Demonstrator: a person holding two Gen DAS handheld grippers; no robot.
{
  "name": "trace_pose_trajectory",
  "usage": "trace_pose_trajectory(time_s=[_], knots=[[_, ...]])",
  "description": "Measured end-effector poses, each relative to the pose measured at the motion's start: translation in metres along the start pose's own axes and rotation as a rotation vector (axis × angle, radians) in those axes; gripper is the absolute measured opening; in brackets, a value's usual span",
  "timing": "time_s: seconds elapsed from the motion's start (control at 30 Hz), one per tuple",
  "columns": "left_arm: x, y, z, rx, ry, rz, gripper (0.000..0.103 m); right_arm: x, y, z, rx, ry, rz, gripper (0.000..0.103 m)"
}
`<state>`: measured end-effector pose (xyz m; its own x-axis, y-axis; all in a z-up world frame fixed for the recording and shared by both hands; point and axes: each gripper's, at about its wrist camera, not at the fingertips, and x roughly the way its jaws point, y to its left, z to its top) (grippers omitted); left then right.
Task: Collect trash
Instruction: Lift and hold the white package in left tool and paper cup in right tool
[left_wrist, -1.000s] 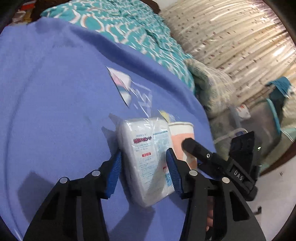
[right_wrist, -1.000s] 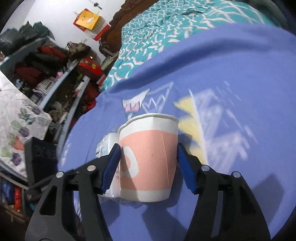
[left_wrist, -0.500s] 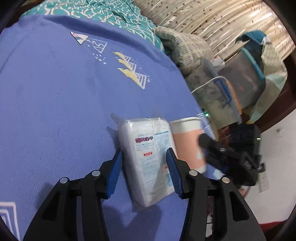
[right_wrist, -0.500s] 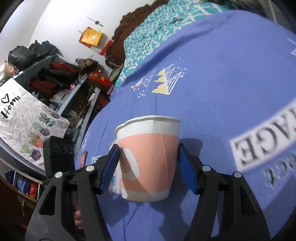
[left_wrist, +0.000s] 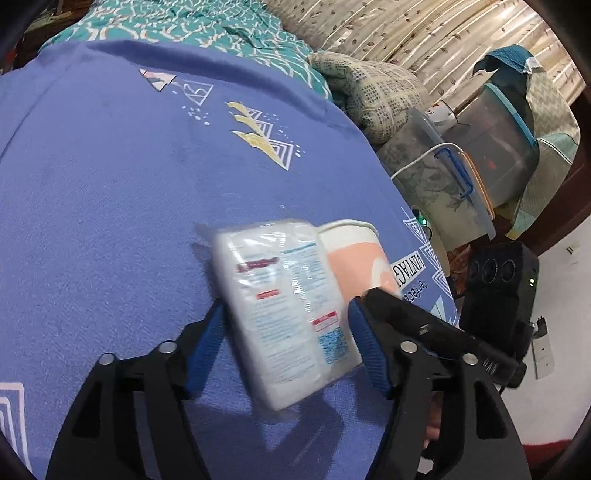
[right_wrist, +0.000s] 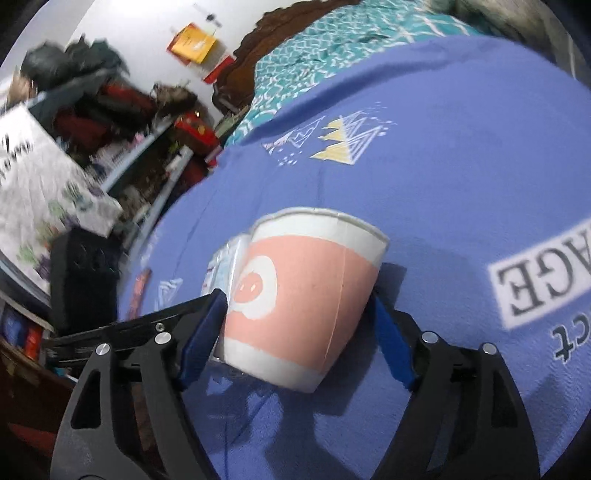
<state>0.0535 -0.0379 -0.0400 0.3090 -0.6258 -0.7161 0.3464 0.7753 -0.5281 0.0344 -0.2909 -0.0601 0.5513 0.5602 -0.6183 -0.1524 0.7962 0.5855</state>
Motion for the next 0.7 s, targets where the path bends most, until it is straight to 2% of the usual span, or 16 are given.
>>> trace_pose_trajectory(time_s=[0.07, 0.13, 0.2, 0.43, 0.53, 0.57, 0.6, 0.67, 0.7], knots=[[-0.001, -0.001, -0.001, 0.008, -0.008, 0.012, 0.061, 0.001, 0.000, 0.000, 0.008, -0.003, 0.003, 0.069], [-0.002, 0.003, -0.001, -0.002, -0.012, 0.020, 0.050, -0.005, -0.003, -0.001, 0.014, -0.027, -0.006, 0.061], [-0.003, 0.009, 0.000, -0.027, -0.008, -0.004, 0.046, -0.015, -0.008, 0.000, 0.026, -0.057, -0.008, 0.054], [-0.004, 0.012, 0.003, -0.046, 0.002, -0.011, 0.047, -0.052, -0.028, 0.011, 0.086, -0.172, -0.042, 0.052], [-0.002, 0.006, 0.006, -0.037, 0.012, -0.003, 0.051, -0.064, -0.035, 0.012, 0.102, -0.199, -0.053, 0.052], [0.000, 0.003, 0.007, -0.032, 0.018, 0.002, 0.057, -0.066, -0.038, 0.011, 0.107, -0.204, -0.056, 0.052], [0.002, 0.000, 0.009, -0.033, 0.025, 0.009, 0.068, -0.068, -0.040, 0.011, 0.114, -0.207, -0.060, 0.052], [0.005, -0.005, 0.013, -0.039, 0.025, 0.027, 0.079, -0.070, -0.044, 0.008, 0.125, -0.210, -0.064, 0.052], [0.007, -0.010, 0.014, -0.031, 0.028, 0.040, 0.080, -0.070, -0.048, 0.007, 0.133, -0.210, -0.065, 0.052]])
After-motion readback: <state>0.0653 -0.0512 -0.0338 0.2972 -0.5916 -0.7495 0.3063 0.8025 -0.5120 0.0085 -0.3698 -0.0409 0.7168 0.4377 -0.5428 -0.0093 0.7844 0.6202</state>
